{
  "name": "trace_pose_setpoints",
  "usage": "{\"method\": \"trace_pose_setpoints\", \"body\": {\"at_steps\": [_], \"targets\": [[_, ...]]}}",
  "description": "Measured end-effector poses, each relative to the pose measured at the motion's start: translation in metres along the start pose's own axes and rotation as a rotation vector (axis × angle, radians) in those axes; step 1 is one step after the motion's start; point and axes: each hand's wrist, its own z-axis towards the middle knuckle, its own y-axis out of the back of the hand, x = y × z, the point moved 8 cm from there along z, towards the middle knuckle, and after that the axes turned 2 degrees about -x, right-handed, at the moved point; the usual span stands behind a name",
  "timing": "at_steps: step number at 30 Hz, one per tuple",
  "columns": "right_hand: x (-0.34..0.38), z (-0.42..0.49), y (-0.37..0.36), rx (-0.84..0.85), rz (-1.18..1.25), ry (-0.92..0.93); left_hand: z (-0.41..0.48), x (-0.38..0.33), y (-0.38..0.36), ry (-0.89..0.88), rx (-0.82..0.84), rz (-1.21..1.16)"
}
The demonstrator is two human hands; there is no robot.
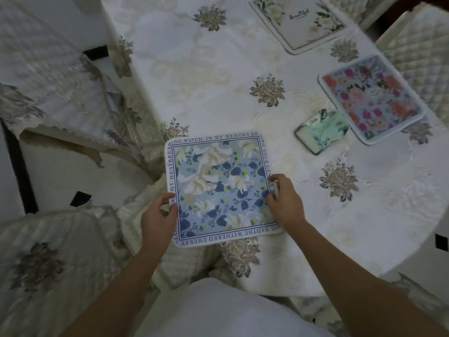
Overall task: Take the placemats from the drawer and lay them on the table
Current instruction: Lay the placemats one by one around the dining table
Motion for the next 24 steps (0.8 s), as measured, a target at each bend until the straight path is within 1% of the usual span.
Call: {"method": "trace_pose_setpoints", "body": {"at_steps": [5, 10, 13, 16, 20, 24], "targets": [[-0.005, 0.006, 0.003, 0.035, 0.042, 0.047, -0.016, -0.019, 0.006, 0.014, -0.099, 0.005], [-0.011, 0.033, 0.031, 0.072, -0.018, 0.271, -0.038, -0.044, -0.010, 0.019, -0.111, -0.029], [-0.019, 0.053, 0.052, 0.060, -0.046, 0.355, -0.053, -0.060, -0.031, -0.005, -0.139, -0.044], [-0.038, 0.068, 0.061, 0.090, -0.080, 0.358, -0.067, -0.065, -0.058, 0.017, -0.117, -0.037], [-0.057, 0.073, 0.063, 0.147, -0.074, 0.354, -0.081, -0.049, -0.081, 0.108, -0.054, -0.021], [-0.066, 0.069, 0.071, 0.117, -0.056, 0.353, -0.082, -0.059, -0.082, 0.065, -0.110, 0.033]]}}
